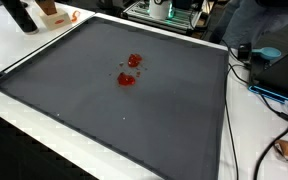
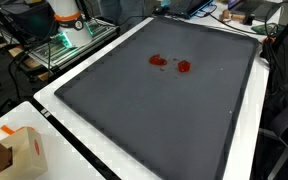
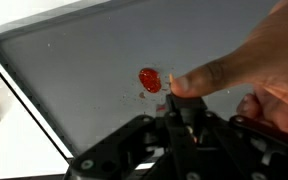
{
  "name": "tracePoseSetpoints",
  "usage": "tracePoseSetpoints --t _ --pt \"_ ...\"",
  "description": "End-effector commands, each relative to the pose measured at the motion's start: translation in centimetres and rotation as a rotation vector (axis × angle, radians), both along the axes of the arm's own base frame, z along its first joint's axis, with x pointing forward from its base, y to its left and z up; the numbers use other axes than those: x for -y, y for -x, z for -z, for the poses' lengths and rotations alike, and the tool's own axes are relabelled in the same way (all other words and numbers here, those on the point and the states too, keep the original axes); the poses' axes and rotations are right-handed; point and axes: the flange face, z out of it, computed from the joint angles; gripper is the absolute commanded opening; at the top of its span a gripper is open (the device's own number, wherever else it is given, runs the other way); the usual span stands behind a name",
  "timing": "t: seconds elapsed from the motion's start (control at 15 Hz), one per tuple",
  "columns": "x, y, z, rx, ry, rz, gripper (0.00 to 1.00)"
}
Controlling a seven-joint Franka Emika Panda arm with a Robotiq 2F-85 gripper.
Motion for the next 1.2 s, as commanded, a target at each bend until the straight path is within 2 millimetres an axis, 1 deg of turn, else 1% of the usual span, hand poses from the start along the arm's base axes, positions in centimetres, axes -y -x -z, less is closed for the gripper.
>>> tracePoseSetpoints --t 0.0,0.2,0.27,1.13 --pt "0.09 0.08 0.04 0.008 -0.013 -0.006 0.03" --pt "0.18 0.08 0.06 0.007 -0.020 0.001 0.03" --pt "0.10 -0.08 -0.14 0.002 -0.003 0.002 0.13" --pt "0.17 -0.10 -0.16 0.002 -0.005 0.003 0.13"
